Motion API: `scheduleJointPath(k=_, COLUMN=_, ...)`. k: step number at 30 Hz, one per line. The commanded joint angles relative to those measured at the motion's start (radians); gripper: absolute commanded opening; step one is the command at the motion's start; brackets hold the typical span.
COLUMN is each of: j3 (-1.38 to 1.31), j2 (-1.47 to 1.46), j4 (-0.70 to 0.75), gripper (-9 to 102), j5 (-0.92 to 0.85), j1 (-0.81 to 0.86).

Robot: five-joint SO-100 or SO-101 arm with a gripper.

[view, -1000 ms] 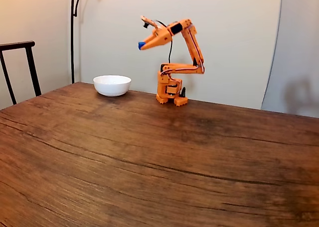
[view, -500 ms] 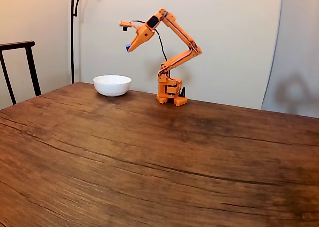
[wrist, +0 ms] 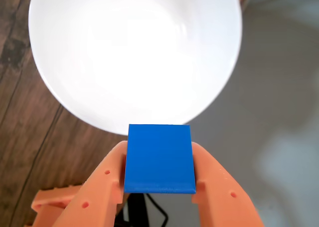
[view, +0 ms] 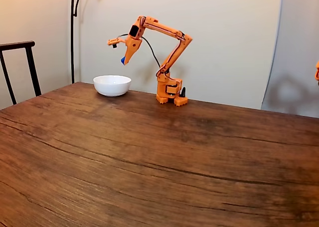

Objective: Grasp the cube and drop it in the bowl

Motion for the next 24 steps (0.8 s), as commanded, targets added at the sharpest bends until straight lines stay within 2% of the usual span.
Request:
scheduleJointPath(k=1, j3=-0.017, j2=-0.037, j4=-0.038, gripper=2, j5=0.009, j1=-0.002)
scheduleJointPath(k=20, j3=-0.018, j2=-0.218, j4=-0.072, gripper=2, j5=0.143, j1=-0.005)
scheduleJointPath(k=24, j3=-0.018, j2=-0.218, j4=-0.069, gripper=10, j5=0.143, j1=-0.014)
